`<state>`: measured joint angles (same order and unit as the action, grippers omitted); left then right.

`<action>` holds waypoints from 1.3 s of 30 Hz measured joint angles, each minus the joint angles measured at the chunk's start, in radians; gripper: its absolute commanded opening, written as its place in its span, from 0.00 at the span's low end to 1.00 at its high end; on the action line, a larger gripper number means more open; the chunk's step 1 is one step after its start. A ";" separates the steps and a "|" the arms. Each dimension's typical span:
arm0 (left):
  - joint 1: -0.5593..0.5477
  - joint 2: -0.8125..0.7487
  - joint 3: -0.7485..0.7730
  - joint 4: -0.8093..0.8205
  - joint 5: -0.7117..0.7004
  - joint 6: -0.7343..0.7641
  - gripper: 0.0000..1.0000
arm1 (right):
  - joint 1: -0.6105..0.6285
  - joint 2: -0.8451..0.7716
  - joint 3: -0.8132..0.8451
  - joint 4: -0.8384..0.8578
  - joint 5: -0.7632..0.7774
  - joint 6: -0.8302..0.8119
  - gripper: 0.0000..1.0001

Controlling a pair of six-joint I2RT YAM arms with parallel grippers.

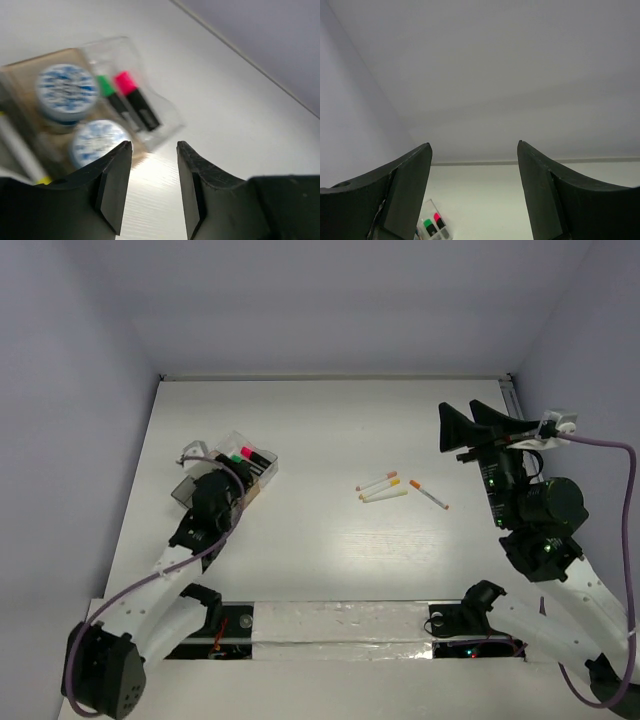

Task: Sort the stationery into containers
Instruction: Place the pen in the storage box, then pick up the pen from the center of the board.

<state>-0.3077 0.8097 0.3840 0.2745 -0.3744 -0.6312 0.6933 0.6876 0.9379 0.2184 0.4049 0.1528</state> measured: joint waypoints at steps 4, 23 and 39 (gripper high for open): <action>-0.203 0.152 0.158 0.034 -0.010 0.043 0.37 | 0.000 -0.005 0.000 0.012 0.008 -0.004 0.75; -0.681 1.247 1.020 0.060 0.380 0.572 0.63 | 0.000 0.006 0.000 0.010 0.033 -0.045 0.74; -0.679 1.606 1.574 -0.240 0.723 0.822 0.64 | 0.000 0.019 0.000 -0.001 0.032 -0.052 0.74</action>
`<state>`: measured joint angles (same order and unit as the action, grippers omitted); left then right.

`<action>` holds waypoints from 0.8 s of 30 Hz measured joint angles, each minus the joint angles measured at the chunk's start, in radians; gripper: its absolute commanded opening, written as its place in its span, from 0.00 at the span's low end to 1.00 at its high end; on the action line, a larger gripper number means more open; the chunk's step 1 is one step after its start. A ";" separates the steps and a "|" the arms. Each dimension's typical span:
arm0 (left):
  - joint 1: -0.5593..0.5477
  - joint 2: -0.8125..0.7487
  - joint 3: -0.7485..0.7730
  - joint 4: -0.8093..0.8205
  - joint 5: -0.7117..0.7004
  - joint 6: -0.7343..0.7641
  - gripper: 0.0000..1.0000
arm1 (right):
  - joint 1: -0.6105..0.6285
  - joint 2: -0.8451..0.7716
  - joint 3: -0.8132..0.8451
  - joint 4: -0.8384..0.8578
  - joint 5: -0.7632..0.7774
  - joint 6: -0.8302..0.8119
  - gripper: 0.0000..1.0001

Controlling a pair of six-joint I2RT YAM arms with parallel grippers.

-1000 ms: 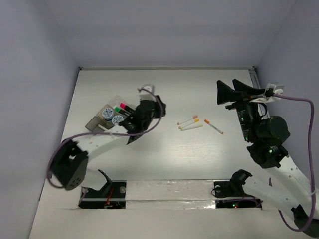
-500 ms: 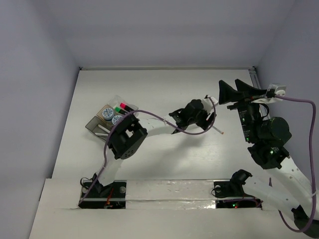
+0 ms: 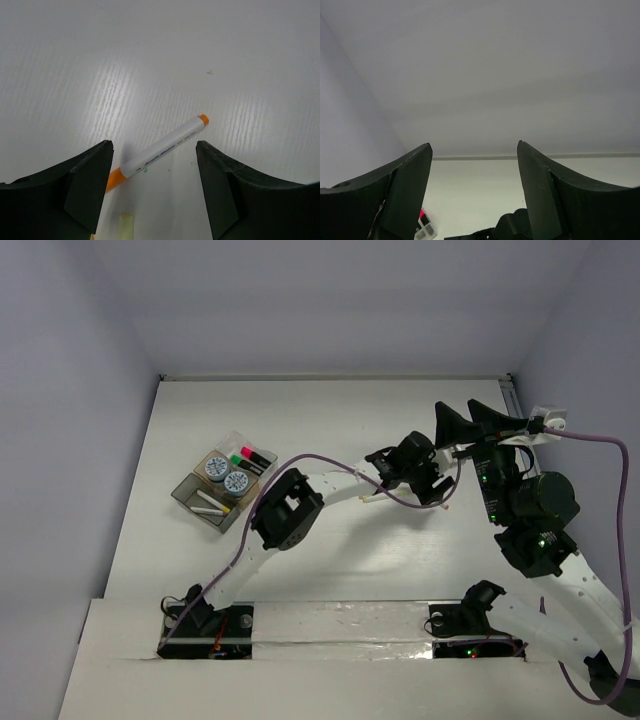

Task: Sort the stationery into containers
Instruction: Pick up the pen from the center of the board.

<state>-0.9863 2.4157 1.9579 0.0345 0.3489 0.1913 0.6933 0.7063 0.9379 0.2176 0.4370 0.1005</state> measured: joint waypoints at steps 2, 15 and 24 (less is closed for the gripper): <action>0.000 0.021 0.026 -0.051 0.028 0.021 0.64 | 0.000 0.001 0.000 0.000 0.000 0.000 0.74; 0.000 0.143 0.207 -0.213 0.066 0.108 0.57 | 0.000 0.008 0.000 0.000 -0.001 0.000 0.74; -0.007 0.185 0.279 -0.249 0.072 0.133 0.28 | 0.000 0.014 0.000 0.000 -0.010 0.000 0.74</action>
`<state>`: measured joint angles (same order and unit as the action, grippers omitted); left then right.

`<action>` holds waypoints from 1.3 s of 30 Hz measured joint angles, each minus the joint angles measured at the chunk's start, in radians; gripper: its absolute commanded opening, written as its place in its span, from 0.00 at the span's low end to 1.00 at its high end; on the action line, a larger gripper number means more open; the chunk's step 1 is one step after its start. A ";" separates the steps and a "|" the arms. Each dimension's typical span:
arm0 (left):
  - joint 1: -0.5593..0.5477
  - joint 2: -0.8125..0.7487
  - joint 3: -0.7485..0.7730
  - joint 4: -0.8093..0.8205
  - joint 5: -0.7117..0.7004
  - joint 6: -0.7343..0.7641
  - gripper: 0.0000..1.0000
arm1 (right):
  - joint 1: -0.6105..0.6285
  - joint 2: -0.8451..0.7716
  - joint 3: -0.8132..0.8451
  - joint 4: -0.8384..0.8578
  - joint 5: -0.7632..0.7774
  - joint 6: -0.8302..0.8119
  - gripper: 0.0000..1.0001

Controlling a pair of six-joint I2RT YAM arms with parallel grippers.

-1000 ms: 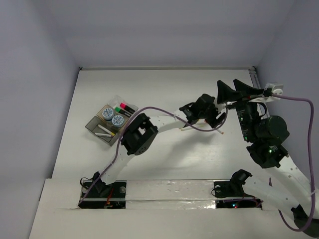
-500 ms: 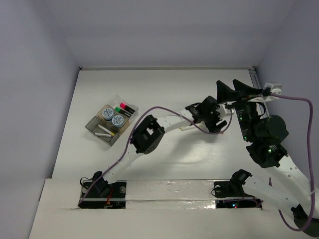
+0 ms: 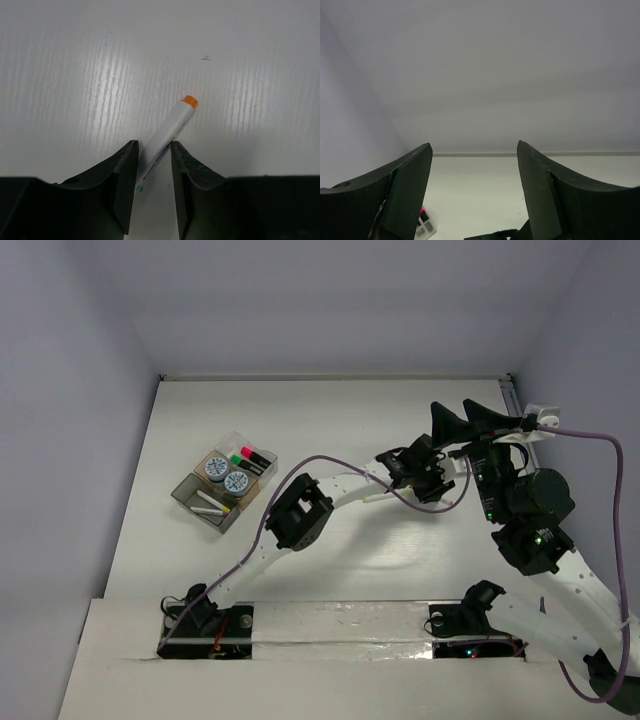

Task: Sort the stationery into containers
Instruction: Pick up the pen from the center of the board.

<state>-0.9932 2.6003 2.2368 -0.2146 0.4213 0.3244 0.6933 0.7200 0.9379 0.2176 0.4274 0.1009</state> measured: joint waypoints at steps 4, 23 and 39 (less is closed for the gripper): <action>-0.022 0.000 -0.002 0.006 -0.012 0.011 0.25 | 0.000 0.002 0.000 0.000 -0.004 0.000 0.74; -0.082 -0.042 -0.132 0.171 -0.143 0.005 0.00 | 0.000 0.009 0.000 0.000 -0.017 0.001 0.74; -0.109 -0.321 -0.517 0.383 -0.288 -0.076 0.00 | 0.000 0.007 0.000 0.001 -0.024 0.007 0.74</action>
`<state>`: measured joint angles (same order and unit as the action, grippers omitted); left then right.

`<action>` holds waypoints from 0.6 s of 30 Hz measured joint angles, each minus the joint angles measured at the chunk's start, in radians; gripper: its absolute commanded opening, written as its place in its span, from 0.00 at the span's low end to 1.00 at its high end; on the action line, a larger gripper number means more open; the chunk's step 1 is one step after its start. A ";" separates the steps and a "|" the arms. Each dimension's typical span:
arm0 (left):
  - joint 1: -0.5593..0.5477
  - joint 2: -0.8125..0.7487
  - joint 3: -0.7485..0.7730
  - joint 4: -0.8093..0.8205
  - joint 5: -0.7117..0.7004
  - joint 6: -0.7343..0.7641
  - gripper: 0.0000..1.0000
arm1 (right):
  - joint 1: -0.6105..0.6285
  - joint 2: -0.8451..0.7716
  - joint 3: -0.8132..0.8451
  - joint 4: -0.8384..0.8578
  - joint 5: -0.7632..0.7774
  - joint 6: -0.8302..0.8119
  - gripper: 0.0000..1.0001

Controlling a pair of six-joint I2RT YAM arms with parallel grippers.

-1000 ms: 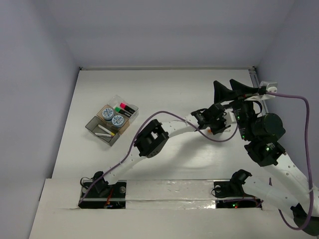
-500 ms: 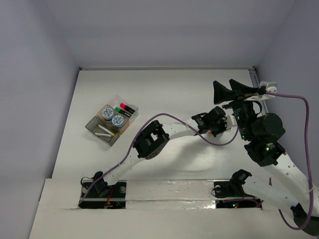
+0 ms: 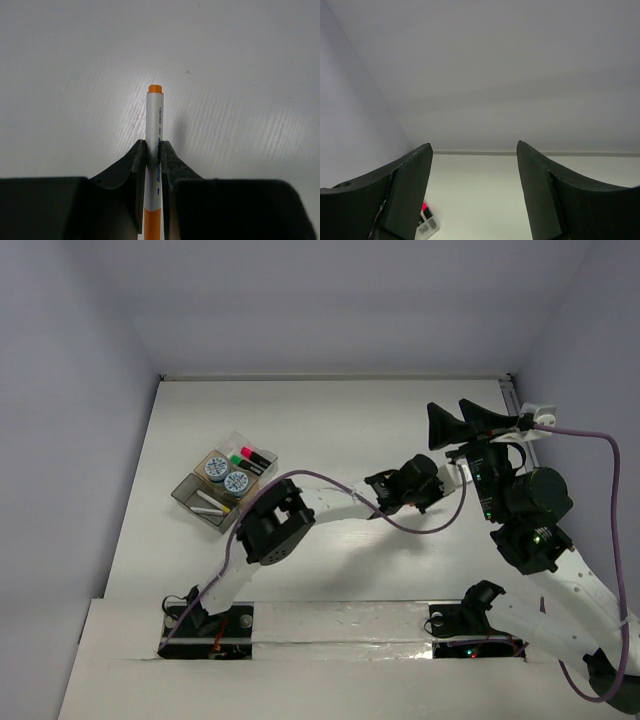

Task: Sort the stationery into containers
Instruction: Pick up the pen from the center of the board.

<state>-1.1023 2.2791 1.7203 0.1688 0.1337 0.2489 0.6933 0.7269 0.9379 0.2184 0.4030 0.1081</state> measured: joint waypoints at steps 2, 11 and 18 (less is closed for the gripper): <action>0.004 -0.084 -0.069 0.048 -0.017 -0.031 0.00 | 0.000 0.001 0.000 0.000 -0.005 0.002 0.74; 0.148 -0.543 -0.555 0.393 -0.129 -0.312 0.00 | 0.000 0.000 0.000 0.000 -0.011 0.005 0.74; 0.382 -1.003 -1.082 0.421 -0.424 -0.631 0.00 | 0.000 0.030 0.002 0.000 -0.019 0.013 0.74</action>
<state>-0.7204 1.2766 0.6384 0.5900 -0.2905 -0.3824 0.6933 0.7570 0.9401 0.2180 0.3836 0.1207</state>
